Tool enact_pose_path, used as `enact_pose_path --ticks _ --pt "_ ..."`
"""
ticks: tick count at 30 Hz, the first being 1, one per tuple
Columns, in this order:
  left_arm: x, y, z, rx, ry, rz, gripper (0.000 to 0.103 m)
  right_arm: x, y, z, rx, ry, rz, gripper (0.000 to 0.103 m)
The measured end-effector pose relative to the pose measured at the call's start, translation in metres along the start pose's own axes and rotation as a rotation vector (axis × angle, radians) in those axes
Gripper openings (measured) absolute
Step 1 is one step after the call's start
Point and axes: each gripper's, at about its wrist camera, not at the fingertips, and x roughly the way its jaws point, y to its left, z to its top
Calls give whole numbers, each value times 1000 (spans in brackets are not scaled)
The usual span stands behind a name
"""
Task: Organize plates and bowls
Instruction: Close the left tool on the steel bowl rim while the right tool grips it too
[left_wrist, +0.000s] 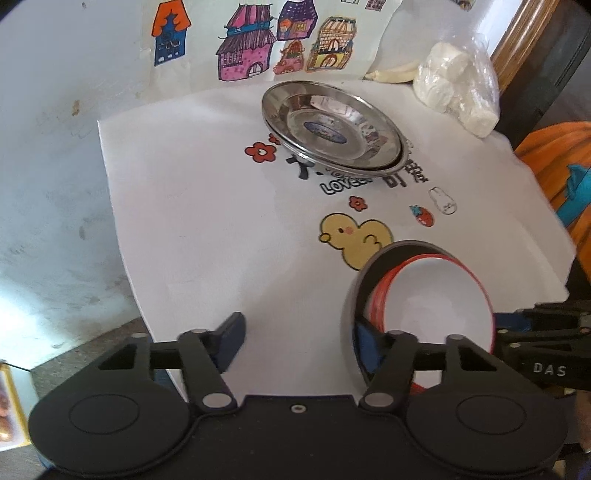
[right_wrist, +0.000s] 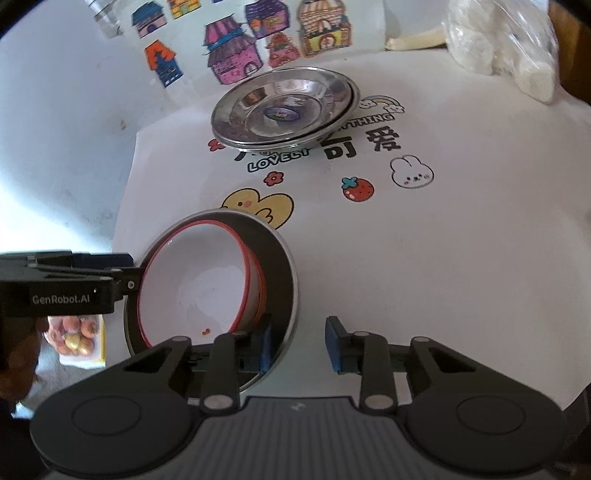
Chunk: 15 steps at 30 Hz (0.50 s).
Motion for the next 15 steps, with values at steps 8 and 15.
enact_pose_path --ticks 8,15 --pt "-1 0 -1 -33 -10 -38 46 -2 9 -4 26 -24 -4 15" --pt "-1 6 -8 -85 -42 -91 40 -2 2 -10 119 -60 25 13"
